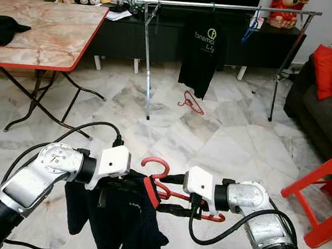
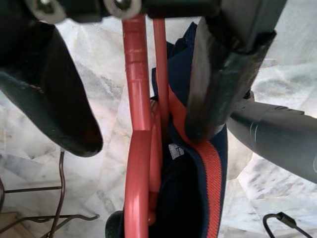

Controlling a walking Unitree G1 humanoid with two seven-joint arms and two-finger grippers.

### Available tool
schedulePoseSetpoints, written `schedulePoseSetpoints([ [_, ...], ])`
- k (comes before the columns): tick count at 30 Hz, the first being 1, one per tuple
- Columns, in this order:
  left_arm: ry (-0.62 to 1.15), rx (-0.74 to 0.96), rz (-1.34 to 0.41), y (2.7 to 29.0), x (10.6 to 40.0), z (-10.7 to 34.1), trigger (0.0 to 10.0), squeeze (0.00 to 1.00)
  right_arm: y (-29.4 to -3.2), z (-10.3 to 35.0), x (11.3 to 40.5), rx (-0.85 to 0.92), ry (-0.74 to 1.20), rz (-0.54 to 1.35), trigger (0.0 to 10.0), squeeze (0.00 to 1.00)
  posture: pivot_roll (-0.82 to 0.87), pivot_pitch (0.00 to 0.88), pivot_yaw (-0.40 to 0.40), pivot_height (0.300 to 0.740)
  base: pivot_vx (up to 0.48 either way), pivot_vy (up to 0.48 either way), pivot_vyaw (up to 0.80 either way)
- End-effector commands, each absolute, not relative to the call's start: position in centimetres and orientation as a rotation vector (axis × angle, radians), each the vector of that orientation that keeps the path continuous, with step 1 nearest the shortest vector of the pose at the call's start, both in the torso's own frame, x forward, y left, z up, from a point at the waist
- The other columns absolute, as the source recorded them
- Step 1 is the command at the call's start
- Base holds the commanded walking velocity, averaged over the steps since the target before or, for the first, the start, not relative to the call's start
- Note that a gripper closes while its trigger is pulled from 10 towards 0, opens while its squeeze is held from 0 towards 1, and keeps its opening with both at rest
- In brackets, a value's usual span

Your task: Hang hanger

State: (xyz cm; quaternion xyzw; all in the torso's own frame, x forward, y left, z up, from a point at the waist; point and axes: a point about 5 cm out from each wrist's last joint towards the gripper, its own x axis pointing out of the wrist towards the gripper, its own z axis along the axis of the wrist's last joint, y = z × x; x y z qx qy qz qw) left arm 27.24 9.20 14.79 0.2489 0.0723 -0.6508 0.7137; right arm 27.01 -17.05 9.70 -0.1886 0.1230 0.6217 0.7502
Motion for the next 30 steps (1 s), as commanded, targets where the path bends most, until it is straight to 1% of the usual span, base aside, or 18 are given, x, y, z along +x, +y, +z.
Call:
schedulePoseSetpoints([
  [1, 0.094, 0.577, -1.441, 8.75, 27.29, 15.97, 10.0, 0.0, -17.11, 9.81, 26.9, -0.423, 0.271, 1.366, 0.0, 0.0, -0.01, 0.0, -0.036, 0.74, 0.0, 0.0, 0.0],
  [5, 0.095, 0.578, -1.44, 8.7, 27.3, 15.92, 10.0, 0.0, -17.22, 9.82, 27.14, -0.444, 0.275, 1.348, 0.0, 0.0, -0.01, 0.0, -0.037, 0.74, 0.0, 0.0, 0.0],
  [30, 0.091, 0.575, -1.437, 8.82, 27.26, 16.09, 10.0, 0.0, -16.45, 10.08, 27.36, -0.404, 0.228, 1.33, 0.0, 0.0, -0.01, 0.0, -0.036, 0.74, 0.0, 0.0, 0.0],
])
